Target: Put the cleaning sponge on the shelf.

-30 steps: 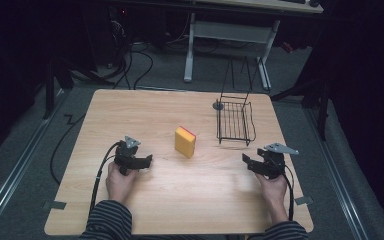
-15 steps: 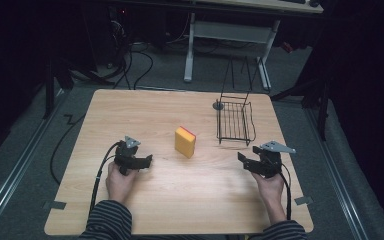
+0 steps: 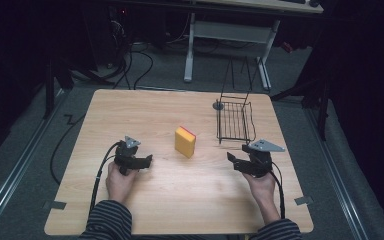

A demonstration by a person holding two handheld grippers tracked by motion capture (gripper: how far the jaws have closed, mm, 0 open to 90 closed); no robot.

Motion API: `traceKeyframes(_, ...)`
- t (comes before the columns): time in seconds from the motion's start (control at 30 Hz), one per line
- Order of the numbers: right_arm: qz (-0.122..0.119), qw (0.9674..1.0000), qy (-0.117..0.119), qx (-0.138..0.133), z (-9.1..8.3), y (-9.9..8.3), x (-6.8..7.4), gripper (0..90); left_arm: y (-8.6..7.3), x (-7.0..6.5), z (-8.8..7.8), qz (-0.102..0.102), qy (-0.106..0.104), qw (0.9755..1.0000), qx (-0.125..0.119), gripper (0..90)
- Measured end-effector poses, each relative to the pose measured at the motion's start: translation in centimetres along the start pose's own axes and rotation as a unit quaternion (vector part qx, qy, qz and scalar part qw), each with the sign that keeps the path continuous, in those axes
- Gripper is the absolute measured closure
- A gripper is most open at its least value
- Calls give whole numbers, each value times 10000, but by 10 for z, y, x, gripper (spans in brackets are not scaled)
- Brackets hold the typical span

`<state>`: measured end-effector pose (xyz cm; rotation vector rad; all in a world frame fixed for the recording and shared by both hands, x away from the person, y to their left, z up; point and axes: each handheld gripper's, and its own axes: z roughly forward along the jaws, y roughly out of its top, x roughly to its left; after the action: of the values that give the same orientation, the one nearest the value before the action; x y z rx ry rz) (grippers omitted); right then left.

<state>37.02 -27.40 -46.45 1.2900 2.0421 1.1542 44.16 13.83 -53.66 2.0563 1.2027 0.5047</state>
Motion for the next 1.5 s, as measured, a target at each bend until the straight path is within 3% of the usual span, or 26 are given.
traceKeyframes(0.6, -332, 9982, 502, -21, 26, 18, 40, 308, 0, 0, 0, -8, -8, 10000, -6, 168)
traceKeyframes(1.03, -478, 9964, 698, -38, 44, 33, 57, 313, 0, 0, 0, -8, -12, 10000, -6, 169)
traceKeyframes(1.5, -465, 9958, 788, -44, 63, 48, 69, 316, 0, 0, 0, -7, -16, 10000, -7, 169)
